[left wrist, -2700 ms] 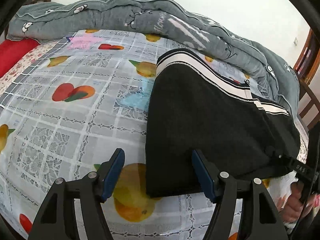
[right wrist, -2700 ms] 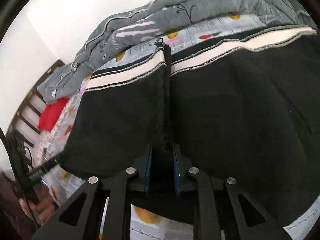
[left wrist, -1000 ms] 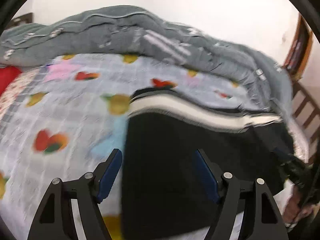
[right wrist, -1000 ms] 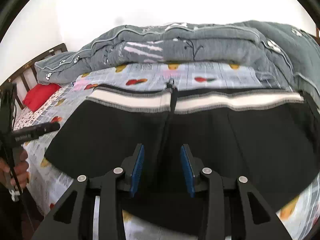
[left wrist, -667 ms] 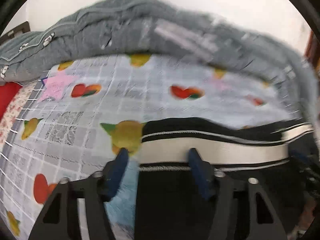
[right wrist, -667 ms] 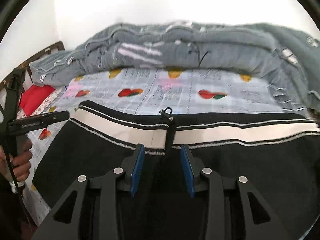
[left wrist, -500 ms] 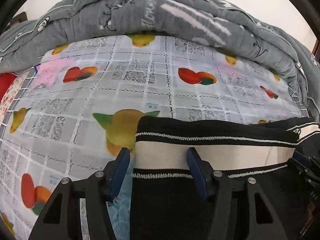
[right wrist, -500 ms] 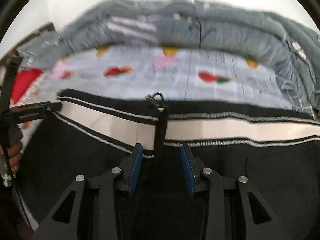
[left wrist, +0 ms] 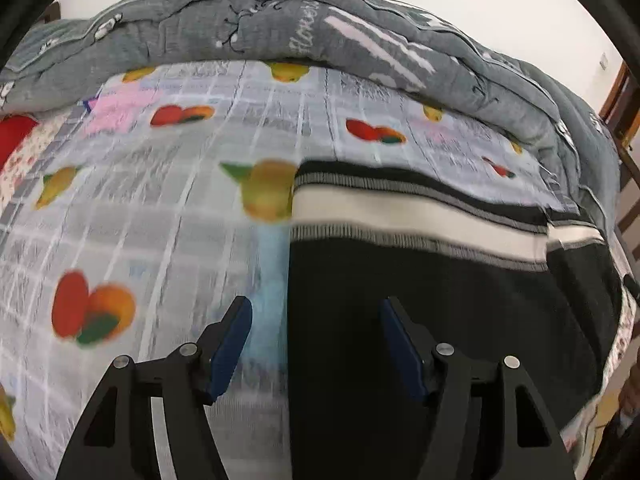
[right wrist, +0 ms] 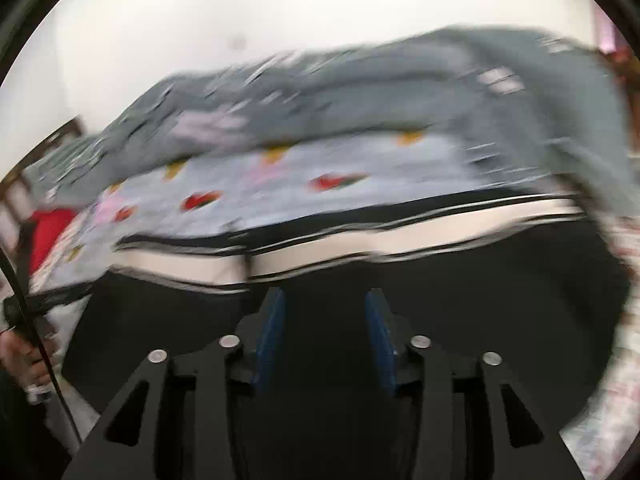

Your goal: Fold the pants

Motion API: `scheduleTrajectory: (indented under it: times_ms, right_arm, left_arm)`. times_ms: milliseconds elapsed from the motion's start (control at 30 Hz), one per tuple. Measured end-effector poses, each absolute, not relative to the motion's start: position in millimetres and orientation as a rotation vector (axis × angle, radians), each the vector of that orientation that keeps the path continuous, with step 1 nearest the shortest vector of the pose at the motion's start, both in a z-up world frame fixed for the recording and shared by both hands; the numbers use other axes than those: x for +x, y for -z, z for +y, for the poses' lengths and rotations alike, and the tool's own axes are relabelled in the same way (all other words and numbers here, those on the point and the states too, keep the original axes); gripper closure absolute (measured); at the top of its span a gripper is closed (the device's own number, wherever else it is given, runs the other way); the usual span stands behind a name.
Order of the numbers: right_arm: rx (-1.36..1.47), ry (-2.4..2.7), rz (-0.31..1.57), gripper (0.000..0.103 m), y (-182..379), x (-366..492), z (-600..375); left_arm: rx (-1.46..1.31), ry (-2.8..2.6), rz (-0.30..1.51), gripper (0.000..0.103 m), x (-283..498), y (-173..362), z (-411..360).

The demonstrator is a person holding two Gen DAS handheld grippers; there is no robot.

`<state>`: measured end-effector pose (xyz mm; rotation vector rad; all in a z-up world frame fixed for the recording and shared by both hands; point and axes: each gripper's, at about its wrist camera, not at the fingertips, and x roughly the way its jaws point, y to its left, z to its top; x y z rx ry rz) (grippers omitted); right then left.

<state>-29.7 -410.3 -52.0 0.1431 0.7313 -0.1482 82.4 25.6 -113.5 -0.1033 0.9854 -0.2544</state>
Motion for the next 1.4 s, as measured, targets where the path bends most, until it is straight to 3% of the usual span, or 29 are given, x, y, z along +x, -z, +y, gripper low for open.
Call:
scheduleTrajectory:
  times_ms: [33,100,267,633,700,833,867,933,1200,1400]
  right_arm:
    - [0.124,0.229,0.699,0.036,48,-46,-431]
    - [0.119,0.347,0.692,0.031,49,-67,-466]
    - [0.315,0.464,0.807,0.031,81,-105,-541]
    - [0.482,0.416,0.781,0.039,126,-74,-570]
    - [0.478,0.423,0.758,0.045,123,-66,-570]
    - [0.436,0.452,0.745,0.08,118,-47,-570]
    - [0.431,0.467,0.734,0.085,114,-45,-569]
    - [0.4,0.482,0.687,0.091,97,-47,-563]
    - [0.193,0.393,0.522,0.095,5,-20,-490]
    - [0.151,0.274,0.472,0.096,-36,6,-435]
  left_arm:
    - [-0.115,0.26,0.998,0.038,79,116,28]
    - [-0.138,0.25,1.03,0.038,71,123,31]
    - [-0.123,0.246,1.017,0.038,63,122,25]
    - [-0.113,0.21,1.048,0.038,83,125,20]
    - [-0.119,0.229,1.04,0.041,89,126,18]
    - [-0.188,0.272,1.054,0.068,99,129,18]
    - [-0.189,0.266,1.052,0.08,99,128,19]
    - [-0.207,0.28,1.028,0.087,95,122,21]
    - [-0.263,0.298,0.915,0.092,81,95,38]
    - [-0.35,0.231,0.878,0.093,76,84,92]
